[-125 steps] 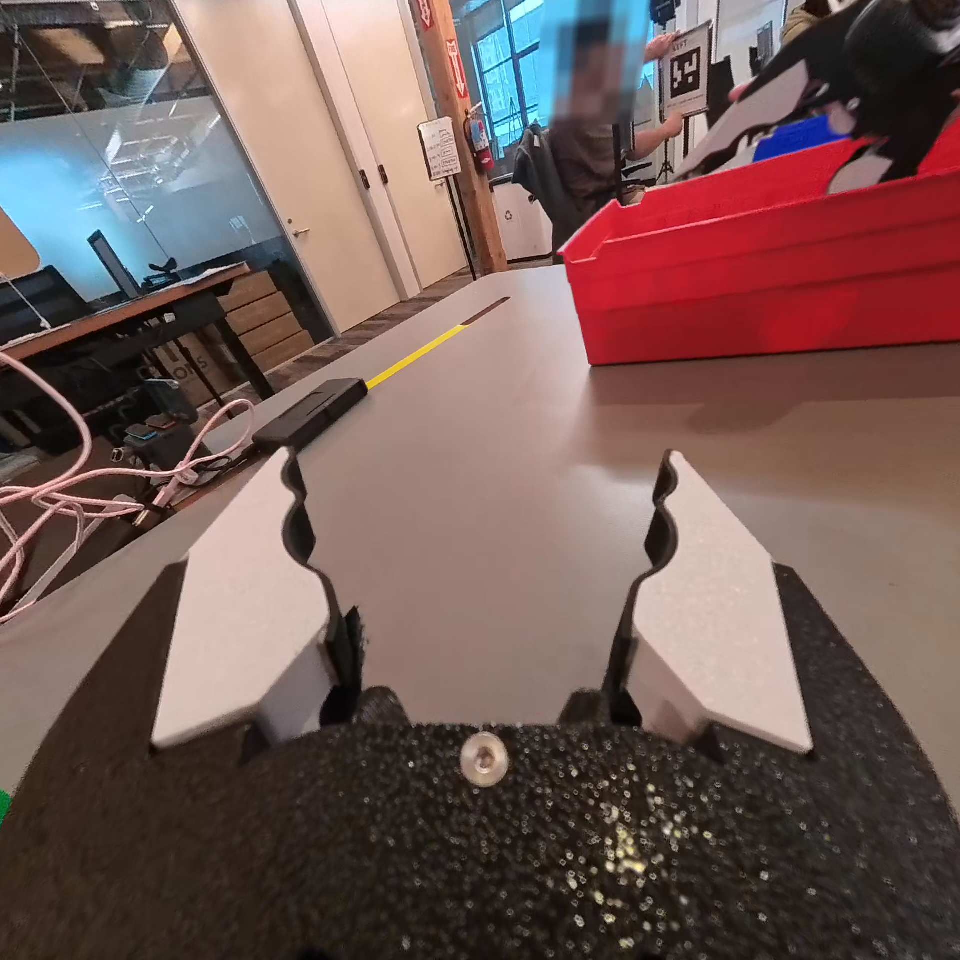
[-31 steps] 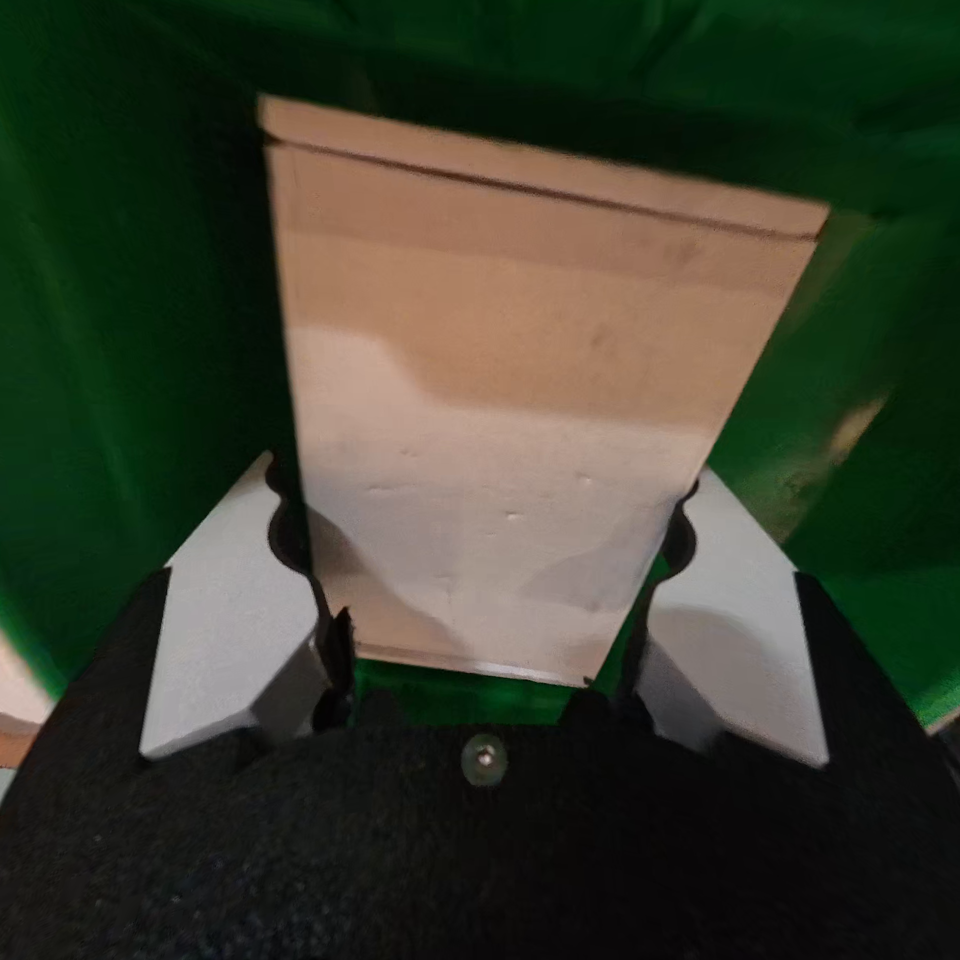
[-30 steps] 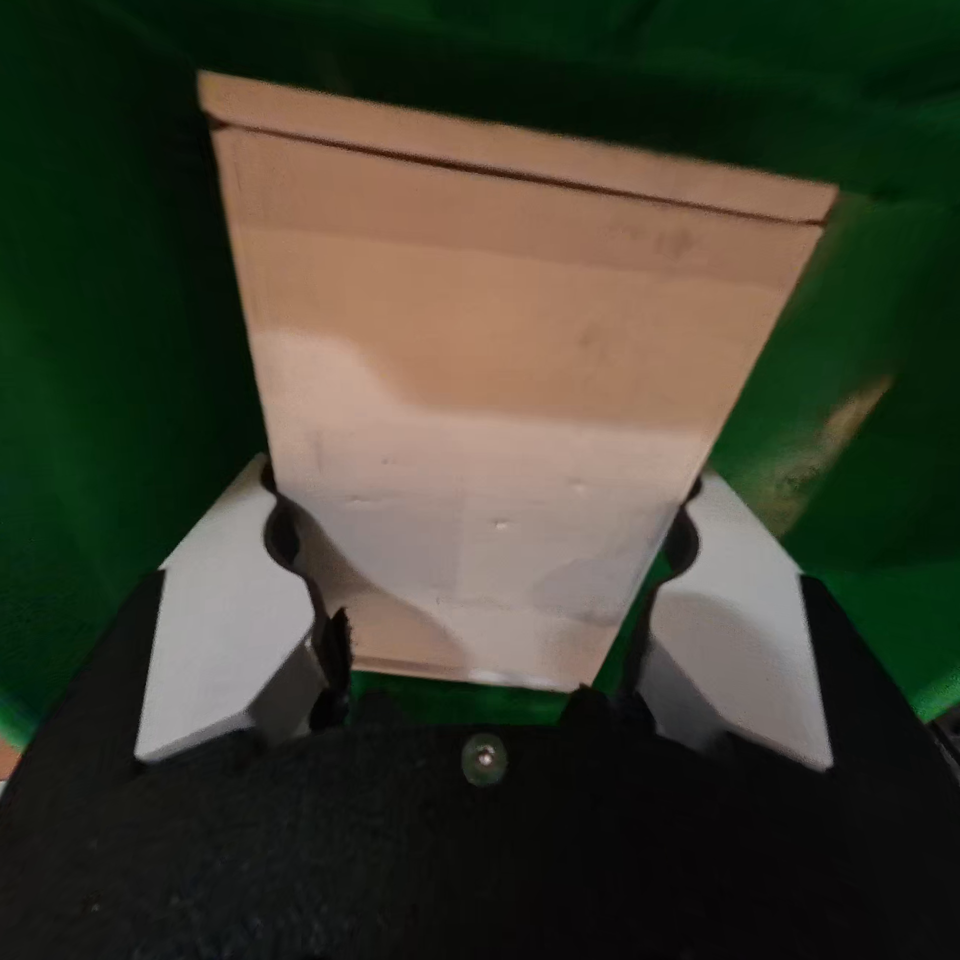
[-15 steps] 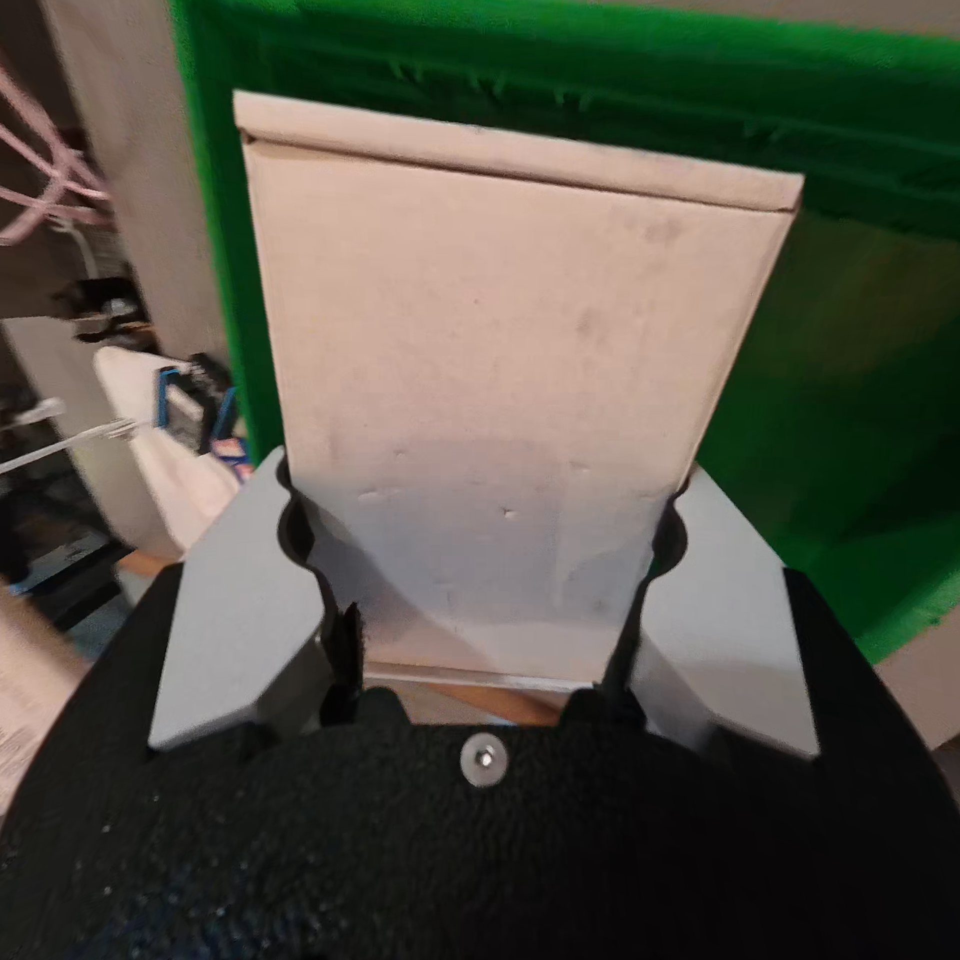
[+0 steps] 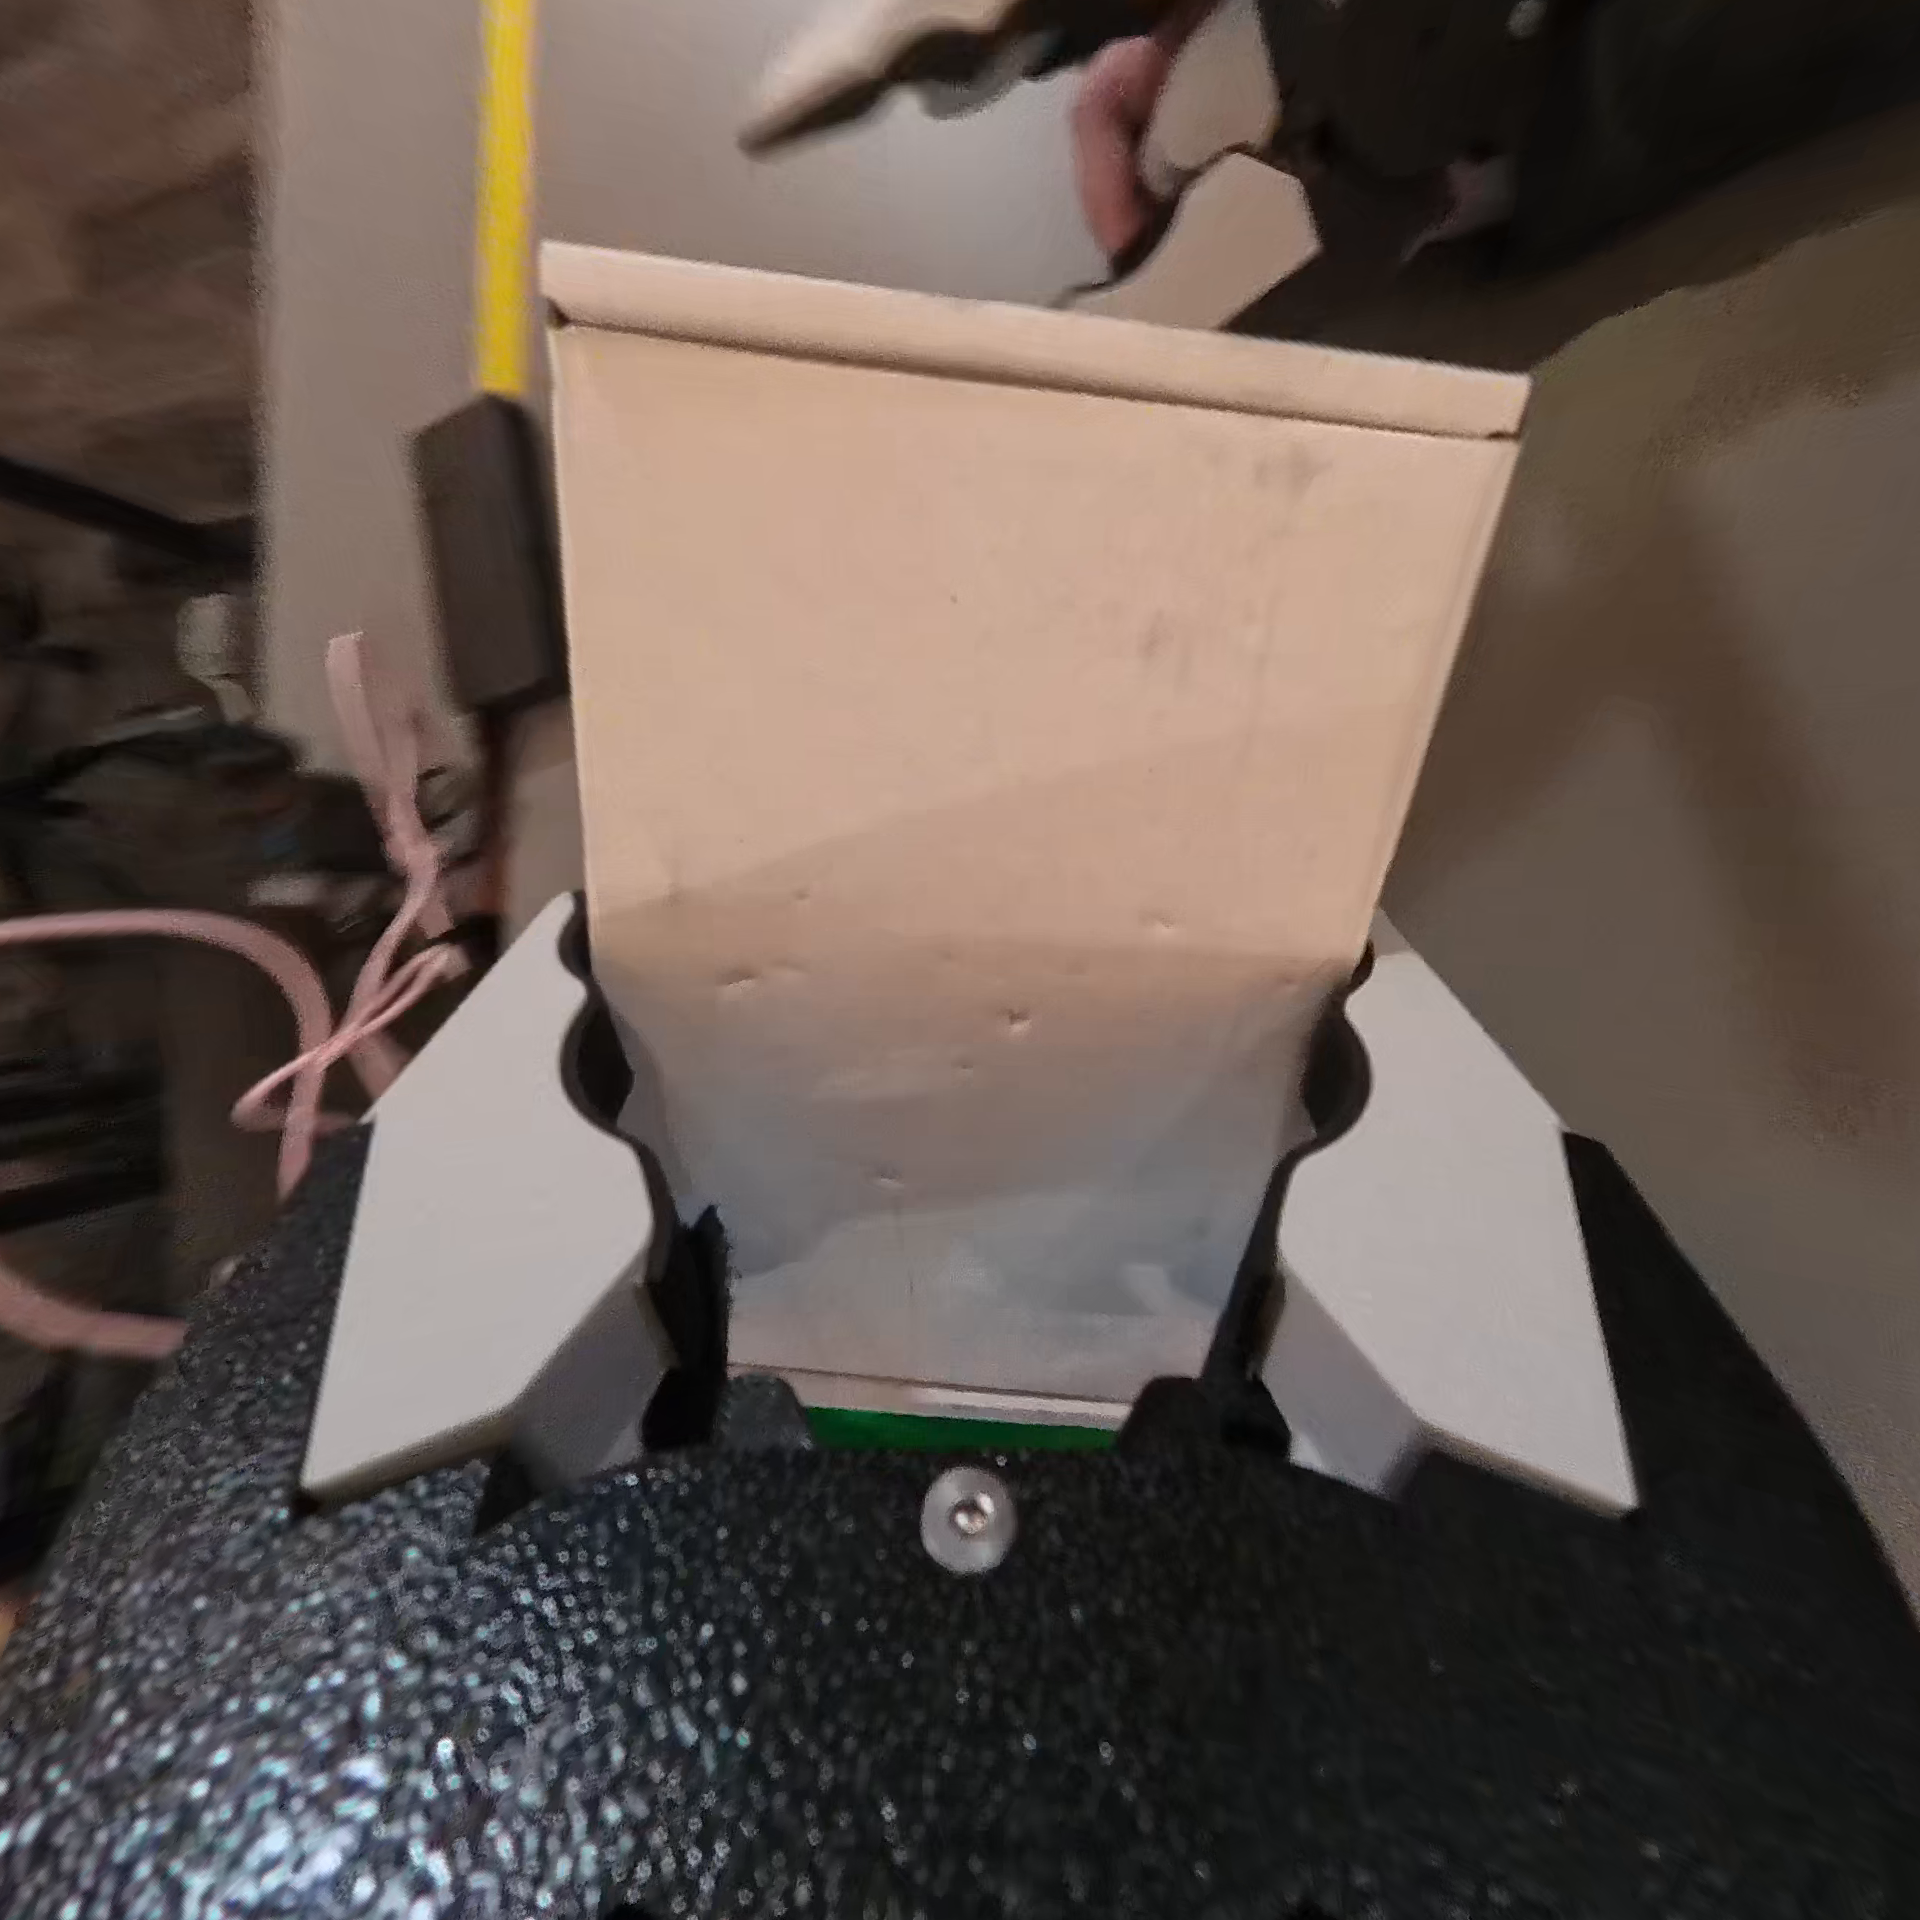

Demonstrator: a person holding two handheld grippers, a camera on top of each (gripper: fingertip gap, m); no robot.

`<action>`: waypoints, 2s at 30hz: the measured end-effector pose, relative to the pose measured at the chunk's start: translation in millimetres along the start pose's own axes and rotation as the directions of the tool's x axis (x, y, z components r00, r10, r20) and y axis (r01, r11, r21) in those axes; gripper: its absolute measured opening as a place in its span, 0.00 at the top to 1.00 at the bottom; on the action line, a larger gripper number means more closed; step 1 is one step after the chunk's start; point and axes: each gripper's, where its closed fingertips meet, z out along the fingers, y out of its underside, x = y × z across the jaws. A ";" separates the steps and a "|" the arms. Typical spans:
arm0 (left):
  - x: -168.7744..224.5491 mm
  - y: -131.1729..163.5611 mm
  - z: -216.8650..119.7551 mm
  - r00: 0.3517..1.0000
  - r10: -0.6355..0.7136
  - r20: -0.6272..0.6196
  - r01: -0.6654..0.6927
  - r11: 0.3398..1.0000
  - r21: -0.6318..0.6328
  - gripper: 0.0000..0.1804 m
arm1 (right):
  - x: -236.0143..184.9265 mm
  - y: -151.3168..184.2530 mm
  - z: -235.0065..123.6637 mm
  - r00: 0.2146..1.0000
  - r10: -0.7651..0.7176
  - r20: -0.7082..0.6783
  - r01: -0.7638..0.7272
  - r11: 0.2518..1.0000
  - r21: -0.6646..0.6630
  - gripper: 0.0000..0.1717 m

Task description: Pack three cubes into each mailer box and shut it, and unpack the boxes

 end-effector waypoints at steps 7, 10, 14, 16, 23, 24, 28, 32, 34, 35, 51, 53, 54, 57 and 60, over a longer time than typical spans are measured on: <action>46.1 -17.1 104.7 0.983 -0.050 -0.176 0.026 0.990 -0.136 0.26 | 62.6 13.3 -38.5 0.971 0.110 -0.214 -0.121 0.992 -0.039 0.69; 65.4 -22.5 115.3 0.966 -0.165 -0.200 0.141 0.981 -0.131 0.26 | 61.4 7.8 -50.0 0.972 0.104 -0.210 -0.115 0.993 -0.038 0.69; 82.1 -26.0 129.6 0.957 -0.228 -0.180 0.219 0.973 -0.068 0.27 | 50.2 4.7 -50.1 0.985 0.060 -0.160 -0.067 0.997 -0.039 0.70; 80.3 -28.1 134.7 0.961 -0.232 -0.148 0.231 0.973 -0.022 0.29 | 48.2 9.2 -47.0 0.987 0.073 -0.145 -0.081 0.995 -0.051 0.70; 39.7 -67.2 84.9 0.930 -0.367 -0.003 0.328 0.827 0.456 0.22 | 58.8 8.0 -50.4 0.971 0.171 -0.167 -0.175 0.984 -0.011 0.63; 37.7 -71.3 71.7 0.934 -0.356 0.016 0.292 0.790 0.540 0.21 | 58.0 8.3 -50.0 0.970 0.182 -0.160 -0.186 0.983 -0.009 0.63; 46.8 -66.0 38.9 0.942 -0.332 0.058 0.174 0.624 0.762 0.24 | 52.1 8.4 -47.3 0.975 0.180 -0.132 -0.183 0.983 -0.015 0.63; 51.4 -46.8 42.6 0.907 -0.420 -0.034 0.291 0.568 0.770 0.19 | 45.0 8.0 -44.5 0.982 0.157 -0.103 -0.160 0.987 -0.024 0.65; 47.6 -26.7 61.8 0.862 -0.506 -0.029 0.386 0.620 0.683 0.20 | 42.6 6.3 -43.9 0.985 0.146 -0.095 -0.148 0.989 -0.021 0.65; 49.1 -16.9 72.9 0.836 -0.546 -0.054 0.457 0.640 0.617 0.19 | 40.8 5.1 -43.4 0.986 0.140 -0.088 -0.142 0.990 -0.019 0.66; 76.2 -0.8 103.9 0.869 -0.485 -0.104 0.473 0.748 0.465 0.22 | 7.6 -17.0 -40.9 0.998 -0.054 0.033 0.054 0.998 0.010 0.69; 74.0 -0.4 102.2 0.855 -0.503 -0.126 0.498 0.727 0.473 0.26 | 6.3 -16.7 -41.2 0.995 -0.098 0.032 0.098 0.995 0.006 0.70; 74.4 -0.9 101.7 0.851 -0.505 -0.144 0.507 0.719 0.474 0.26 | 5.4 -16.1 -41.1 0.993 -0.110 0.037 0.110 0.994 0.000 0.70; 77.7 -1.5 103.1 0.855 -0.494 -0.159 0.506 0.728 0.463 0.22 | 5.6 -20.8 -41.8 0.990 -0.134 0.035 0.133 0.991 0.008 0.70; 84.1 2.8 111.0 0.872 -0.473 -0.124 0.480 0.778 0.406 0.15 | 5.7 -30.3 -44.1 0.987 -0.156 0.037 0.155 0.988 0.027 0.70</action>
